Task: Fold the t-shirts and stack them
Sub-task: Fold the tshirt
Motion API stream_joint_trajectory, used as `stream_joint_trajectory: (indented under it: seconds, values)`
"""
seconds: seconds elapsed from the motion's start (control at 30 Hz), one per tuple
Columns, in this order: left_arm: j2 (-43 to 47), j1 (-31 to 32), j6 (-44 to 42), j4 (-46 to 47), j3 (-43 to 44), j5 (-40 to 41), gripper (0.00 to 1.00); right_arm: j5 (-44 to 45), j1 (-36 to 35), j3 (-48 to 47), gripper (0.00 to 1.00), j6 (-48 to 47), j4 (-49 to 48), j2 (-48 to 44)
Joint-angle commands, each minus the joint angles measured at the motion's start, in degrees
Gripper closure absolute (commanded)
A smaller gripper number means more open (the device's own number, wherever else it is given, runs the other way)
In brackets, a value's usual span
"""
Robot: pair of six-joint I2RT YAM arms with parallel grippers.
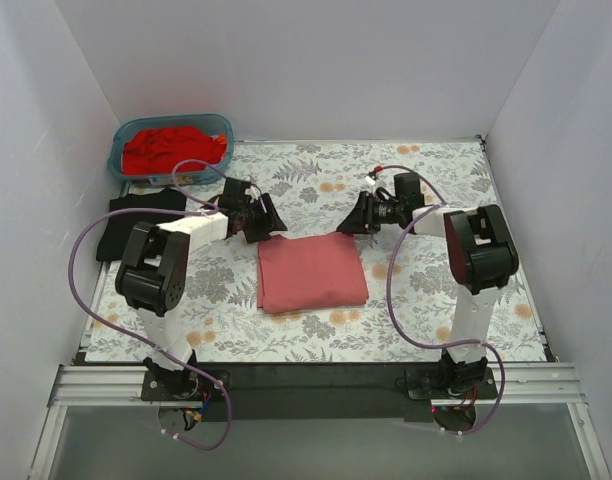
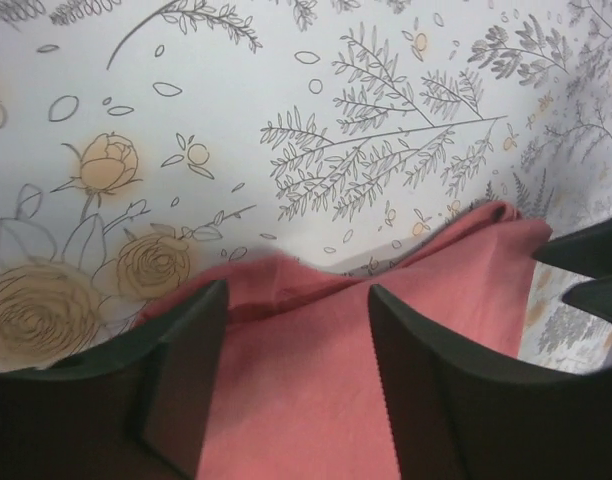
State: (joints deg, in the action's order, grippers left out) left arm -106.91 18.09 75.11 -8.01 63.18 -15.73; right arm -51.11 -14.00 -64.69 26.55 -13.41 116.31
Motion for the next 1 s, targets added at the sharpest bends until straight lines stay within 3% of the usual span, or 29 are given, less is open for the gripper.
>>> stream_joint_trajectory:
  seconds: [0.0, 0.07, 0.23, 0.37, 0.4, 0.5, 0.53, 0.77, 0.97]
  values:
    - [9.1, -0.6, -1.8, -2.8, 0.7, 2.5, 0.40, -0.7, 0.2, 2.4, 0.55, 1.8, -2.1, -10.1]
    - [15.0, -0.5, -1.5, -3.0, -0.7, 2.5, 0.34, -1.4, 0.0, 6.0, 0.55, 2.8, -2.2, -14.8]
    - [27.6, 1.9, 2.1, -4.5, -11.0, 0.4, 0.34, -5.9, -3.5, 14.7, 0.55, 4.4, -2.3, -22.6]
    - [36.8, 4.5, 7.1, -5.2, -21.1, -6.4, 0.50, -7.2, -9.0, 23.2, 0.54, 2.6, -3.0, -24.8]
    - [37.6, 4.9, 7.9, -5.3, -23.4, -7.6, 0.59, -8.2, -9.5, 26.3, 0.54, 2.4, -3.3, -24.6]
    - [37.8, 6.4, 10.9, -5.5, -30.2, -11.1, 0.67, -8.4, -9.4, 30.7, 0.55, 0.9, -4.2, -23.4]
    - [37.4, 6.3, 11.7, -5.7, -32.7, -11.4, 0.74, -8.0, -9.1, 32.8, 0.55, 0.7, -4.1, -22.3]
    - [30.6, 4.3, 13.5, -12.6, -32.3, -5.7, 0.94, -5.0, -2.0, 36.5, 0.59, 1.6, -3.9, -16.5]
    - [34.3, 3.6, 11.0, -20.0, -29.5, -0.5, 0.93, -6.2, -2.4, 36.0, 0.58, 3.7, -2.9, -25.0]
